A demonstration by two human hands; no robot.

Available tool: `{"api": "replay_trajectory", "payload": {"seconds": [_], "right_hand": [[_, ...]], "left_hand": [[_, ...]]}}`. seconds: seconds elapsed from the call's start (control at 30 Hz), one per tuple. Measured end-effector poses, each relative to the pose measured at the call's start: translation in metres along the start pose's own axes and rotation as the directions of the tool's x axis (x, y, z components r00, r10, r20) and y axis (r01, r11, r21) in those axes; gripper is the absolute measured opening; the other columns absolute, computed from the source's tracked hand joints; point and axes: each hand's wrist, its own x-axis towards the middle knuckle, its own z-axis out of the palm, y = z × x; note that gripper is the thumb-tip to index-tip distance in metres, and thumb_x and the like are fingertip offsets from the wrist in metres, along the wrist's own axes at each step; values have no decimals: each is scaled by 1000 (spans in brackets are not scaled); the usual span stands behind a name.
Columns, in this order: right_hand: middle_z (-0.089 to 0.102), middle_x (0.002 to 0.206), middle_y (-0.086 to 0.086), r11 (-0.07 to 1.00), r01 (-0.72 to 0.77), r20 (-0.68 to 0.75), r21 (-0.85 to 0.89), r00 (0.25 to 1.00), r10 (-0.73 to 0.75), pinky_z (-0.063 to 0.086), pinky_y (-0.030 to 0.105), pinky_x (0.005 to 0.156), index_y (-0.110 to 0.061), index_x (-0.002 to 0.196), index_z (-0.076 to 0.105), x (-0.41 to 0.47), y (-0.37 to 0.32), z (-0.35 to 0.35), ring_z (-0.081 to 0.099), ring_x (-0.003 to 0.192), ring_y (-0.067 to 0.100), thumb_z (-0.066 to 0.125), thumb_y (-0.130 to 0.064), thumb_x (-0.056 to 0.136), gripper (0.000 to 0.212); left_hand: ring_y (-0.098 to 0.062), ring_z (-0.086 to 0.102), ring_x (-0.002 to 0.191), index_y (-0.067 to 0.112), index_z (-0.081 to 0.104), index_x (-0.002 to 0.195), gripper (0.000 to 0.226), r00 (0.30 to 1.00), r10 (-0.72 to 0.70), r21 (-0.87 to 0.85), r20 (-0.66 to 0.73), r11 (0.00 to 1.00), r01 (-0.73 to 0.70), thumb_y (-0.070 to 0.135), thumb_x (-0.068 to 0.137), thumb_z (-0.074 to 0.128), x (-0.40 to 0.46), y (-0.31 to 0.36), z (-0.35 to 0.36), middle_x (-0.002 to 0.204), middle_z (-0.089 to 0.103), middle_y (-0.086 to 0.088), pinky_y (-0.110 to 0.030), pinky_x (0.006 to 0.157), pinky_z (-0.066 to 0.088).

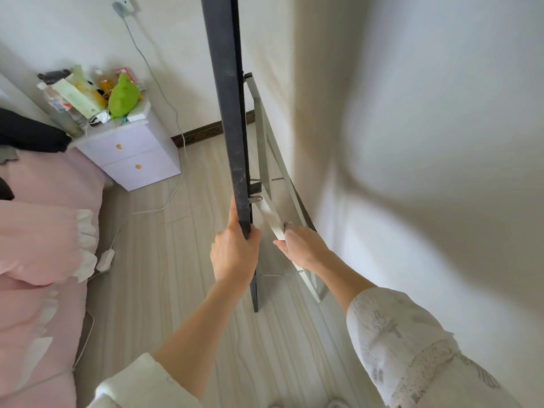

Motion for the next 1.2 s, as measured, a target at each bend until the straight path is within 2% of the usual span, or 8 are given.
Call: {"api": "replay_trajectory", "payload": {"seconds": [0.1,0.23,0.37,0.63,0.8,0.9,1.0,1.2], "right_hand": [[55,65,5,999,-38,-12,-9,999,37,45,31,62,-2,91,51,0,15,-7,58,68,29,42,-36,97,35],[66,88,14,997,-81,-47,1,996,81,46,31,66,-1,113,50,0,30,-17,63,81,33,45,-31,96,35],[61,81,11,993,-114,-63,-13,992,113,43,28,63,-4,109,53,0,38,-21,58,73,29,46,-30,94,31],[62,81,13,990,-111,-69,-91,992,105,39,27,61,-3,116,51,-1,55,-28,63,80,33,41,-33,96,38],[65,93,14,982,-89,-91,-165,993,74,37,26,62,-2,121,50,-8,65,-38,63,86,32,41,-37,97,44],[66,92,12,977,-88,-100,-192,993,70,36,26,61,-2,121,51,-10,70,-39,64,85,31,41,-39,97,45],[67,91,12,971,-84,-115,-222,992,60,35,26,60,-2,117,53,-13,74,-38,64,84,30,41,-41,96,45],[61,83,9,979,-151,-27,-134,989,149,39,29,64,-8,102,52,-22,73,-37,60,83,32,44,-46,94,39]], "left_hand": [[-25,56,61,28,25,141,56,998,44,5,43,999,-44,17,90,45,0,16,10,68,58,-8,-35,55,48],[-26,59,66,40,2,144,75,990,72,6,122,997,-73,18,88,47,3,29,16,74,60,-6,-41,62,54],[-27,60,67,40,-12,143,84,973,105,-1,206,994,-107,18,87,48,5,37,18,69,55,-2,-45,65,55],[-27,61,67,39,-16,142,85,973,83,45,217,995,-95,23,88,48,6,49,29,75,61,-4,-45,66,55],[-27,62,70,33,-16,143,86,973,105,130,206,982,-134,26,88,50,2,59,35,106,65,-4,-43,66,55],[-28,62,68,33,-18,143,87,971,98,144,218,981,-131,27,87,50,-1,64,38,98,66,-2,-43,67,55],[-28,62,69,31,-18,143,89,971,95,151,221,980,-130,28,88,51,-3,65,38,111,65,-7,-43,67,55],[-22,61,68,37,-25,139,91,965,78,123,249,986,-112,31,88,50,-5,54,38,90,59,2,-41,64,56]]}}
